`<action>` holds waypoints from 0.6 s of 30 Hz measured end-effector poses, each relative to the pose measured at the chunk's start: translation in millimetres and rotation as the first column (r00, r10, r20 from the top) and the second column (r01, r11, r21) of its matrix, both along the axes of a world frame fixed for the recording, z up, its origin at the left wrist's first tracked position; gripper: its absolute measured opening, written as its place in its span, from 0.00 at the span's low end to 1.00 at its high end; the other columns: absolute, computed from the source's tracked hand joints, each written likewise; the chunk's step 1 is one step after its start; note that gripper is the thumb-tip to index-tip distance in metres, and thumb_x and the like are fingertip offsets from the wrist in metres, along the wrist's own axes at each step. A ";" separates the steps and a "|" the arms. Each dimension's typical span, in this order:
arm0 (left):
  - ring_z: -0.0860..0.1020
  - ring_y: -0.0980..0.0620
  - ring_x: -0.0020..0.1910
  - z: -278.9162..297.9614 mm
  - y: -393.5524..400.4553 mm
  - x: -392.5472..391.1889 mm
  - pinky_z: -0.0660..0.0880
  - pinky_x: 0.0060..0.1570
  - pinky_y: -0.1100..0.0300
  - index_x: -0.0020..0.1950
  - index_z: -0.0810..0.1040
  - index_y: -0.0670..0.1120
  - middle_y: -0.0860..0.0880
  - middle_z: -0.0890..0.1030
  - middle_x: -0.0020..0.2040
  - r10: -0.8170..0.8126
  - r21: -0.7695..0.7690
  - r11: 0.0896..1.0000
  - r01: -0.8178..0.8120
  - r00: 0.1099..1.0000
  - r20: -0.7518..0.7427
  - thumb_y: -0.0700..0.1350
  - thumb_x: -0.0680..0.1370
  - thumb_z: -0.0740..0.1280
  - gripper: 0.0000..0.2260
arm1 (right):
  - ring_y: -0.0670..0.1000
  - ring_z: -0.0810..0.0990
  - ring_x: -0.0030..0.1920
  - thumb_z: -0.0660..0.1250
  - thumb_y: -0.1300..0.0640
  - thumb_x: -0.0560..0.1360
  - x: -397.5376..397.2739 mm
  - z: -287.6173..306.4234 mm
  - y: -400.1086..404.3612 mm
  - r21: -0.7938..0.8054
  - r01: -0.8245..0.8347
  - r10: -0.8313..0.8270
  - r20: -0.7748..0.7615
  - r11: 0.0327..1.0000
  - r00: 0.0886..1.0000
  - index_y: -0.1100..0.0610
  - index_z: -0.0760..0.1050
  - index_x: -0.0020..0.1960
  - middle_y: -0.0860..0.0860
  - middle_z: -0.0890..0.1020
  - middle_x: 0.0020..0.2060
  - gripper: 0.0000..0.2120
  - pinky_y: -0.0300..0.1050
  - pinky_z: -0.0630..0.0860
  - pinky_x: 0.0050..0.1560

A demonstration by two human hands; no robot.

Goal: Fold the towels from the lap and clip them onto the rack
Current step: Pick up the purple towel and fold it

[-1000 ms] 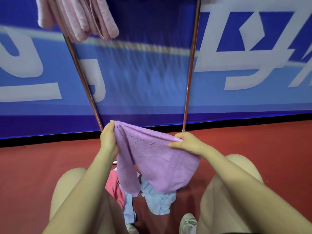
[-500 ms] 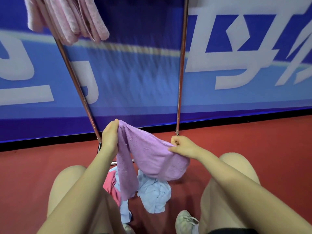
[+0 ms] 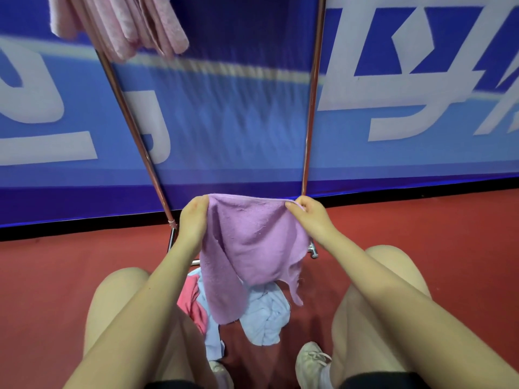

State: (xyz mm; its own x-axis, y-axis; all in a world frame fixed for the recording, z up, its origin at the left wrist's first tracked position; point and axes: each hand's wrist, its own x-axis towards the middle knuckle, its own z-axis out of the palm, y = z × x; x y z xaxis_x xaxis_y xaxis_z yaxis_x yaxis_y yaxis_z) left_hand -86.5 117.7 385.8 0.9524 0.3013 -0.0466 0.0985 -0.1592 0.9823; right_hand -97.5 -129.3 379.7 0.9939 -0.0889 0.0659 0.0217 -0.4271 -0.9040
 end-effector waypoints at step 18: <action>0.76 0.61 0.41 -0.5 -6.0 -17.2 0.71 0.46 0.68 0.44 0.78 0.50 0.55 0.80 0.42 -0.485 0.244 0.862 0.444 0.862 0.148 0.48 0.79 0.63 0.06 | 0.46 0.71 0.41 0.63 0.43 0.74 -5.1 21.1 76.1 0.106 -0.382 0.393 -0.120 0.918 0.912 0.66 0.76 0.47 0.62 0.81 0.42 0.24 0.46 0.68 0.44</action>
